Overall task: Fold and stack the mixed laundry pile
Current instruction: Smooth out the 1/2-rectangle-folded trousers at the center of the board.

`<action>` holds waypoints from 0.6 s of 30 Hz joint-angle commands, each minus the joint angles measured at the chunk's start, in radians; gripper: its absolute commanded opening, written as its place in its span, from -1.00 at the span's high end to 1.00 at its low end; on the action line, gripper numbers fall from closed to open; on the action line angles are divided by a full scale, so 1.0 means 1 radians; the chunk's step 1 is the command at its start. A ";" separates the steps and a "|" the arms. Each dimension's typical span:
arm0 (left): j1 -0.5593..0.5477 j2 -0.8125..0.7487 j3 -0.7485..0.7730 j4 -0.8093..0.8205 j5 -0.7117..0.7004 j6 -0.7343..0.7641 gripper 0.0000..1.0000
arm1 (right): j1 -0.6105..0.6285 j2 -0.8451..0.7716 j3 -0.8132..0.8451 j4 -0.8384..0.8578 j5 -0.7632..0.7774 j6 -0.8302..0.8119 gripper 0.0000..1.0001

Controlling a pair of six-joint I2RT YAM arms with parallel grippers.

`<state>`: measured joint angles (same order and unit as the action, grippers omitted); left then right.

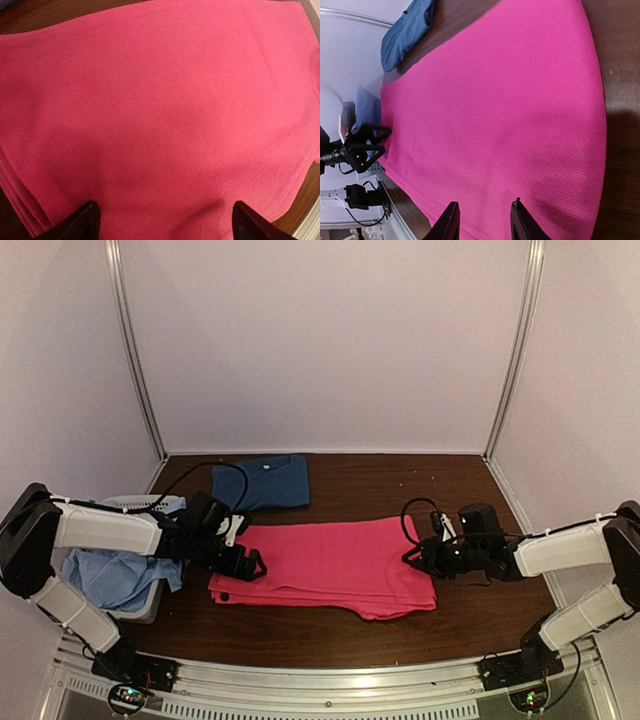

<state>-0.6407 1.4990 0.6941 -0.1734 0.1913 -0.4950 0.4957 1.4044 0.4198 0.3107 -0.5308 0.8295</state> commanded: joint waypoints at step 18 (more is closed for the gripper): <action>-0.146 0.123 0.292 -0.066 -0.110 0.089 -0.88 | 0.511 -0.299 -0.169 -0.052 0.410 0.369 -0.22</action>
<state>-0.7872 1.6039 0.9737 -0.2794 0.0853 -0.4202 0.9939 1.0809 0.2749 0.1448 -0.2550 1.1362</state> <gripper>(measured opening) 0.936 0.618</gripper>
